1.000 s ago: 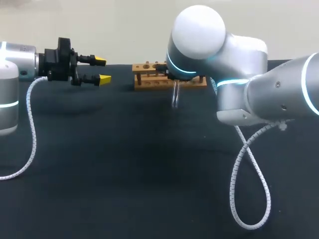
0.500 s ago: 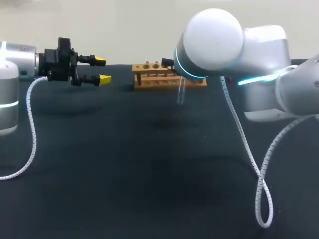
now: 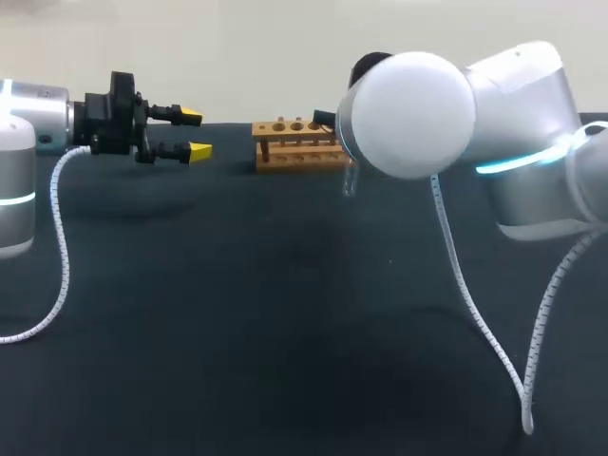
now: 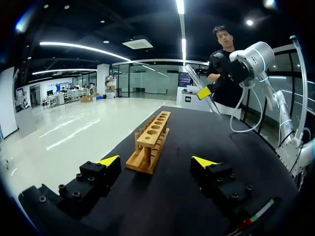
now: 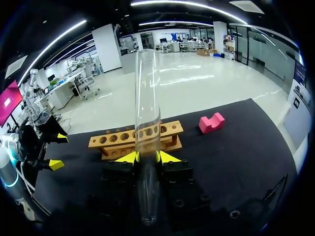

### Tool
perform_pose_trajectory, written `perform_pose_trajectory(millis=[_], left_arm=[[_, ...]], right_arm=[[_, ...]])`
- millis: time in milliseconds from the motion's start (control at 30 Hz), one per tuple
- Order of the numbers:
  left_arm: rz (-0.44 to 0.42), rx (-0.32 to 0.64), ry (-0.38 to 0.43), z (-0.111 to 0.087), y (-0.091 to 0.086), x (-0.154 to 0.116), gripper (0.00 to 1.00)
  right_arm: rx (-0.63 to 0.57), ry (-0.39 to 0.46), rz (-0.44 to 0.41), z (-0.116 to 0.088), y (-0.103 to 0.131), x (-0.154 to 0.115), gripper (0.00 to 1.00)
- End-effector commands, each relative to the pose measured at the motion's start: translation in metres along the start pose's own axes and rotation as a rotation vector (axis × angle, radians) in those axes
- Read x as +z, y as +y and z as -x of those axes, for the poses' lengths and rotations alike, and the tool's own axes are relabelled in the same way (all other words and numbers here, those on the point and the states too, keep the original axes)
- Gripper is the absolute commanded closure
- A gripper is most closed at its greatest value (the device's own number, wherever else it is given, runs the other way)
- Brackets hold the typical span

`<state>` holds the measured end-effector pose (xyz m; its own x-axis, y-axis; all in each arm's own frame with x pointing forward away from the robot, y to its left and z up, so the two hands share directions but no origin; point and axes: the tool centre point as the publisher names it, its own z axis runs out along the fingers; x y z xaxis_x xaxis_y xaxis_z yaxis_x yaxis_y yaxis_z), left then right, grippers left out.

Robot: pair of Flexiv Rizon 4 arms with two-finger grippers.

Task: Grasp the test tube, adjust it, and insert it.

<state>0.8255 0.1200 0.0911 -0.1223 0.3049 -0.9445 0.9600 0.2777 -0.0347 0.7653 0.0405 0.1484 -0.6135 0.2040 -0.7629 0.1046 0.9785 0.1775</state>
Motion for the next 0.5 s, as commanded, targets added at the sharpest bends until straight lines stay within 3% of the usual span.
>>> perform_pose_trajectory(millis=[33,500], left_arm=[[0.004,0.004,-0.005,-0.0013,-0.0017,-0.0007,0.00],[0.004,0.004,-0.005,-0.0013,-0.0017,-0.0007,0.00]], right_arm=[[0.002,-0.067,0.006,-0.0030,-0.0064,-0.0062,1.00],[0.009,-0.075,0.009,-0.0008,-0.0068,-0.0068,1.00]])
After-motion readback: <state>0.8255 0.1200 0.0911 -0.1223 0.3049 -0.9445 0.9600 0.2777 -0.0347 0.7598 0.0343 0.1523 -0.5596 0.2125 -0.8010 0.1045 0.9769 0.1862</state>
